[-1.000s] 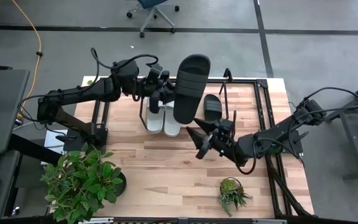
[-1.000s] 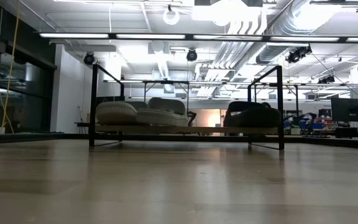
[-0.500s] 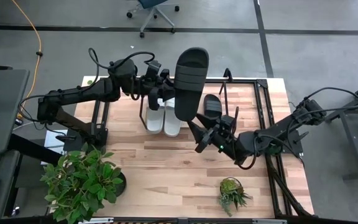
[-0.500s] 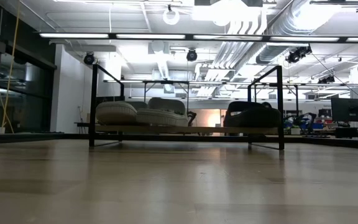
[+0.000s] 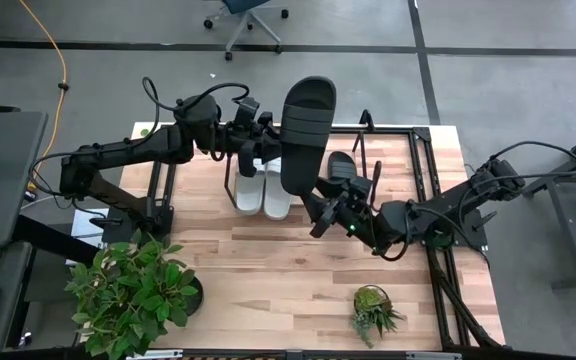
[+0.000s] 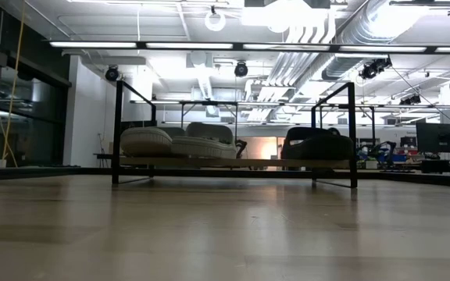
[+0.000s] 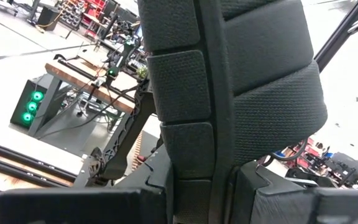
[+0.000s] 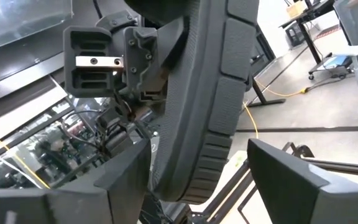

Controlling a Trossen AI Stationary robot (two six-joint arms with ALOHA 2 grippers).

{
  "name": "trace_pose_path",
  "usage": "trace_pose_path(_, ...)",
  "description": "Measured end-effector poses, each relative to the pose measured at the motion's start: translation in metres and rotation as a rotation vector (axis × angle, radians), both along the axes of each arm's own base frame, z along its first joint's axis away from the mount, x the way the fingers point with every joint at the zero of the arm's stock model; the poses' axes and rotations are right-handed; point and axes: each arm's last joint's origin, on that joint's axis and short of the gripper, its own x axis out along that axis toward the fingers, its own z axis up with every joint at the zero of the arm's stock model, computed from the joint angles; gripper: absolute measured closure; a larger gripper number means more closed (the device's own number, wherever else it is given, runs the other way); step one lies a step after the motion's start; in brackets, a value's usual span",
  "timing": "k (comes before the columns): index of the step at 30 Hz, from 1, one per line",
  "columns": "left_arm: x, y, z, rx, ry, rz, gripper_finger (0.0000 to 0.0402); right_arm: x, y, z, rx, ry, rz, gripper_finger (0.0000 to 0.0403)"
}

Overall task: Pick and place slides into the shelf
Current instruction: Put the black slide on the shelf

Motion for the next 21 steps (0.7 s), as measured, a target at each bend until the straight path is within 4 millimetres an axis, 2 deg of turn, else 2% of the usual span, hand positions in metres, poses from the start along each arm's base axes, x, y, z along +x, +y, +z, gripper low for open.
trace_pose_path(5,0.0000,0.0000,-0.0001,0.001,0.001,0.000,0.0323,0.0003,-0.0008,0.0000,-0.015,0.010,-0.004,0.0191)
trace_pose_path(15,-0.0013,-0.0003,0.0010,0.007,-0.002,-0.006,0.0323,0.0030,-0.0063,0.0010,-0.033,0.005,0.018,0.0337)
trace_pose_path(17,-0.0017,-0.0004,0.0014,0.008,-0.004,-0.010,0.0323,0.0040,-0.0087,0.0014,-0.037,0.002,0.024,0.0350)
trace_pose_path(21,-0.0017,-0.0004,0.0012,0.009,-0.003,-0.015,0.0323,0.0048,-0.0105,0.0012,-0.045,0.006,0.026,0.0351)
